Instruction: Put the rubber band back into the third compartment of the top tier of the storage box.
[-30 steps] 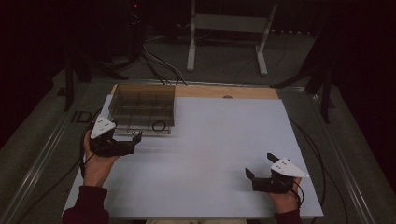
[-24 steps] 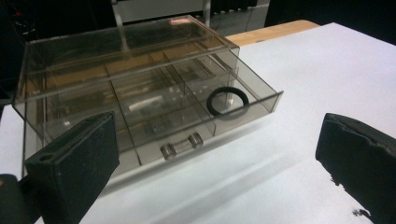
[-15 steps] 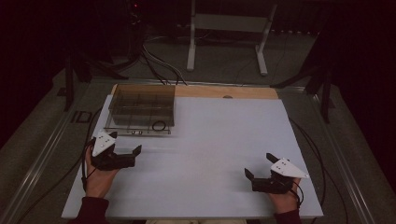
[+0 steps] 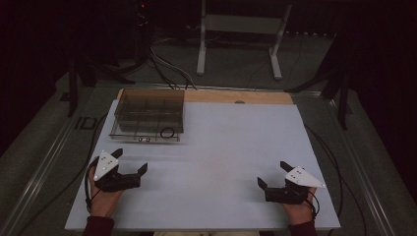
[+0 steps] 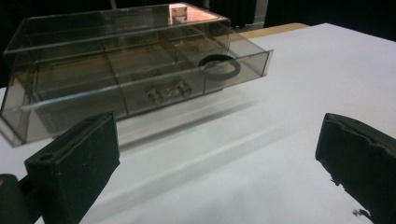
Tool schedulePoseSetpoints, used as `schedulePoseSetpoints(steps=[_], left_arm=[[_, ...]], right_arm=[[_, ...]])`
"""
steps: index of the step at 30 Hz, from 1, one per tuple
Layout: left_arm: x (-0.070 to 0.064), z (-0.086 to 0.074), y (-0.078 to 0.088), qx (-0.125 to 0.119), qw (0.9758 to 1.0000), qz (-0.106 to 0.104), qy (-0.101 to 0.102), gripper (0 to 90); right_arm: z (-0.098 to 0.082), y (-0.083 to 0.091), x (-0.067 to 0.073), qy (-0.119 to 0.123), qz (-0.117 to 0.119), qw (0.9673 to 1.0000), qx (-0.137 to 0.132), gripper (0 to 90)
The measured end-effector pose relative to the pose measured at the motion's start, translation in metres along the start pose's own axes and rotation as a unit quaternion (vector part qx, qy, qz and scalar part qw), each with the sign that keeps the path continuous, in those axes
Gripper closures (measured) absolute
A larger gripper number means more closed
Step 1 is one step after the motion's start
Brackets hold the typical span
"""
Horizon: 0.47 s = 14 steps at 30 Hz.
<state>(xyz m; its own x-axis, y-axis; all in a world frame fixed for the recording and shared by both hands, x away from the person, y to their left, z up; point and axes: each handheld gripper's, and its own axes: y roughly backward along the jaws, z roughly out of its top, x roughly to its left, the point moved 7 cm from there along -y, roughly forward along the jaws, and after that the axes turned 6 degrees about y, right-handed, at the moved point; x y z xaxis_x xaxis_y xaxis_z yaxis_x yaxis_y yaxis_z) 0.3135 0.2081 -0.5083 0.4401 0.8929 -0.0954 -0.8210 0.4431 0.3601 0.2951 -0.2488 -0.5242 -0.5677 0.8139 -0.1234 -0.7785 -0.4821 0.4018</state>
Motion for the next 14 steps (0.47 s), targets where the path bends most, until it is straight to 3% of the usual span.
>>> schedulePoseSetpoints(steps=[9, 14], left_arm=[[0.001, -0.008, 0.003, -0.007, 0.9999, 0.003, 0.011, 0.5], [0.0, -0.01, 0.0, -0.002, 0.9999, 0.004, 0.012, 0.5]], right_arm=[[-0.001, -0.001, 0.0, 0.003, 0.003, 1.0, 0.001, 0.2], [-0.007, -0.004, -0.002, -0.006, 0.006, 0.9997, 0.022, 0.1]])
